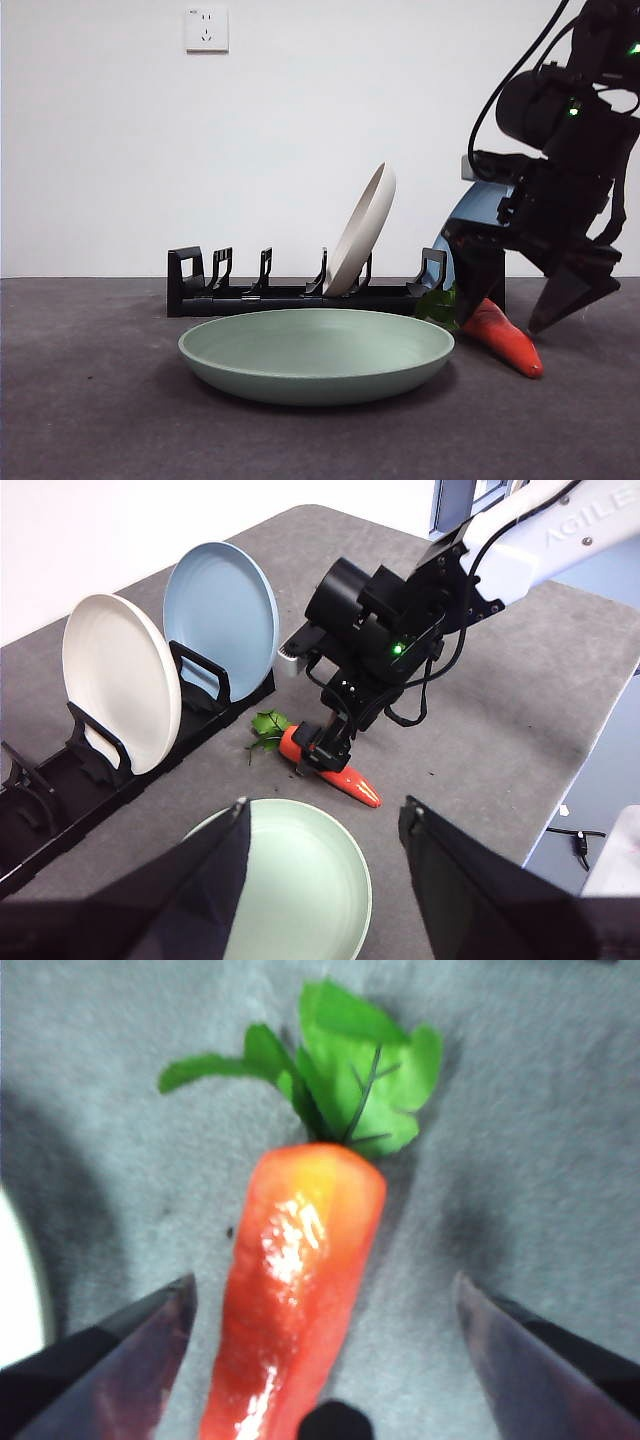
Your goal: Take the green plate from the plate rack,put the plate on the table,take the carrot from the table,put the carrot in the plate
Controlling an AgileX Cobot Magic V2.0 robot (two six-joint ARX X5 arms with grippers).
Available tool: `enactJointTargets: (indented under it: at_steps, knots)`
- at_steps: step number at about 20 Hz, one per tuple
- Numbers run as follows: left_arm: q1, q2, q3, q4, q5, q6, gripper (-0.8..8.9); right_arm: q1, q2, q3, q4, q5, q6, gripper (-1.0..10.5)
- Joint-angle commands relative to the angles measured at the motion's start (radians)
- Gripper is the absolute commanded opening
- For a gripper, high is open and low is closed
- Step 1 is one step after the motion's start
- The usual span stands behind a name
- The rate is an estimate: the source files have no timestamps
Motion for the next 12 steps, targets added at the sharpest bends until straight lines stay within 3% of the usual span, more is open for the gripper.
enactJointTargets:
  at_steps: [1,4,6,12]
  knots:
    - [-0.003,-0.001,-0.002,0.003,-0.001,-0.008,2.56,0.008,0.021,0.001,0.014,0.003,0.022,3.0]
    - [-0.003,-0.001,-0.002,0.003,-0.003,-0.008,2.56,0.009,0.022,0.001,0.014,-0.003,0.023,1.7]
    - [-0.003,-0.001,-0.002,0.002,-0.003,-0.008,2.56,0.009,0.022,0.001,0.011,-0.005,0.024,0.0]
    - [-0.003,-0.001,-0.002,-0.021,-0.005,-0.008,2.56,0.027,-0.077,0.001,-0.053,-0.034,0.027,-0.2]
